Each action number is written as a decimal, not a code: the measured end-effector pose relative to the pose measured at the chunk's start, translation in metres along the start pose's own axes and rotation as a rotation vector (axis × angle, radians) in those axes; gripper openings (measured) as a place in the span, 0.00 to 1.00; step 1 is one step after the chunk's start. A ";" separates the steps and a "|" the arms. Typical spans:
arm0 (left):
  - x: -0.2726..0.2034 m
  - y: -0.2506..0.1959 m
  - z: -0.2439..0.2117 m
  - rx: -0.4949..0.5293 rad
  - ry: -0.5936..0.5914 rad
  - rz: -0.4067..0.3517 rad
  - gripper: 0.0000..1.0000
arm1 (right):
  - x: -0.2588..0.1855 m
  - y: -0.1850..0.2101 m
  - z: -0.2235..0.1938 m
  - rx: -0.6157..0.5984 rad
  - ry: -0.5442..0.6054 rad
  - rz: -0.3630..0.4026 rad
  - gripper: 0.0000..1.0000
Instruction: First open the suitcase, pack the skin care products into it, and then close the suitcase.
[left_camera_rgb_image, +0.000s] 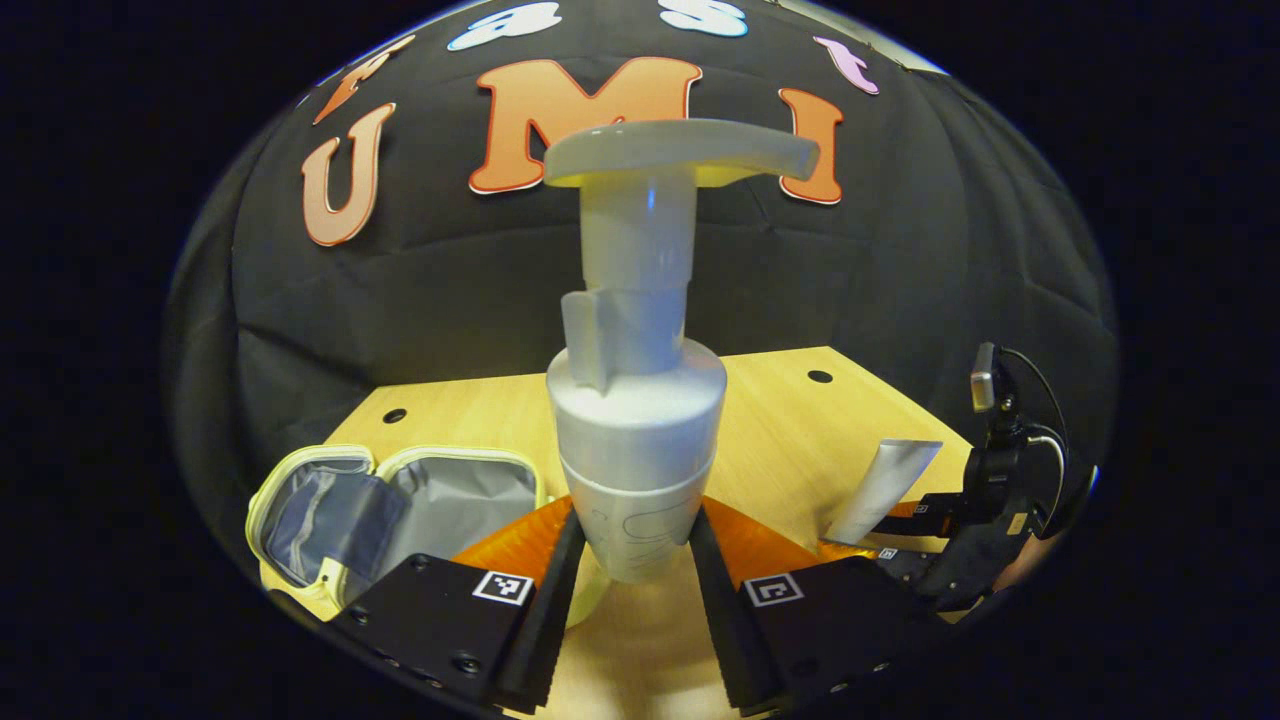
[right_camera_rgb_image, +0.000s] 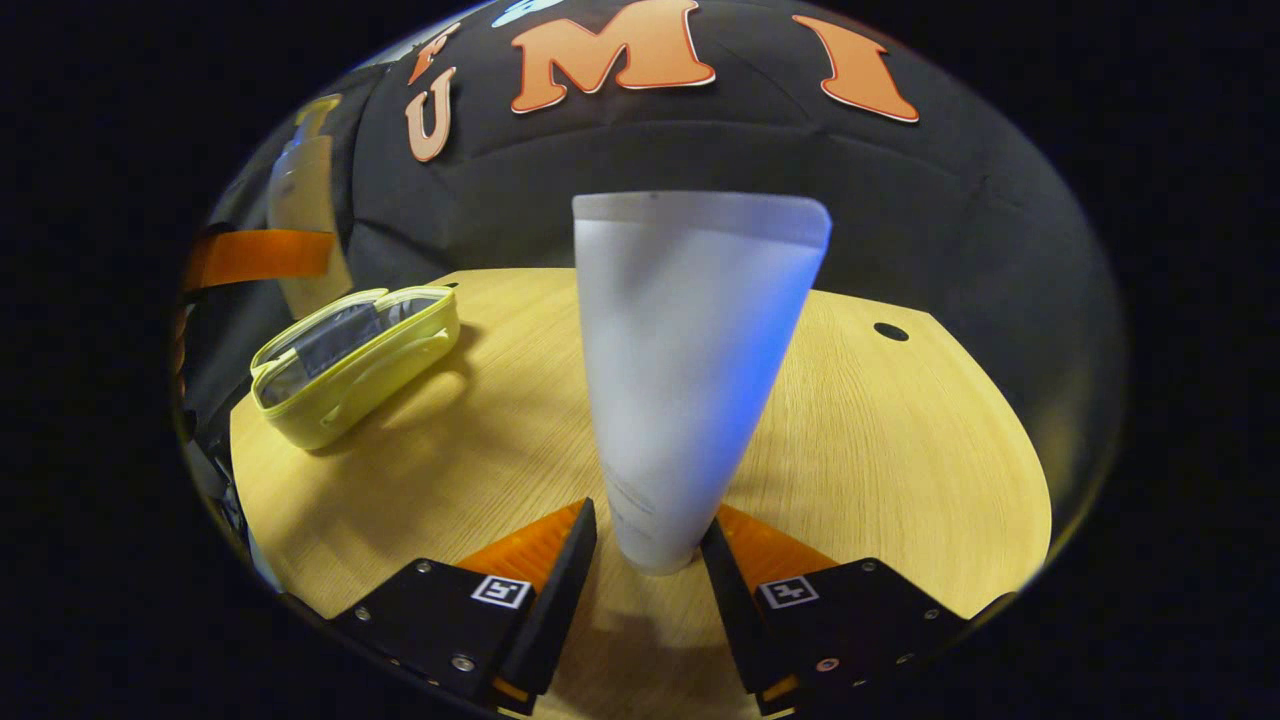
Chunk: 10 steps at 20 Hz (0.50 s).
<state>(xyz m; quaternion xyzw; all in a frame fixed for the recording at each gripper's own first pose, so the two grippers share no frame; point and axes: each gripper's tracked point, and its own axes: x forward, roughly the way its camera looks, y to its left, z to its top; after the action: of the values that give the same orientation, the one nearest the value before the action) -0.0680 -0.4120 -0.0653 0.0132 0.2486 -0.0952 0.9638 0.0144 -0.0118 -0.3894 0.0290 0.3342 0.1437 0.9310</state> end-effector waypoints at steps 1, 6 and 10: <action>-0.005 0.005 -0.001 -0.002 0.008 0.013 0.62 | 0.000 0.001 0.000 0.003 -0.009 0.000 0.59; -0.023 0.036 -0.010 -0.022 0.035 0.078 0.62 | -0.002 0.000 0.000 0.021 0.013 -0.014 0.51; -0.031 0.057 -0.004 -0.029 0.027 0.105 0.62 | -0.018 0.003 0.018 0.008 -0.009 -0.024 0.49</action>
<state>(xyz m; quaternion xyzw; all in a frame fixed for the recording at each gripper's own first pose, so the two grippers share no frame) -0.0860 -0.3499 -0.0551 0.0136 0.2619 -0.0408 0.9641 0.0116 -0.0133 -0.3637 0.0293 0.3309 0.1309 0.9341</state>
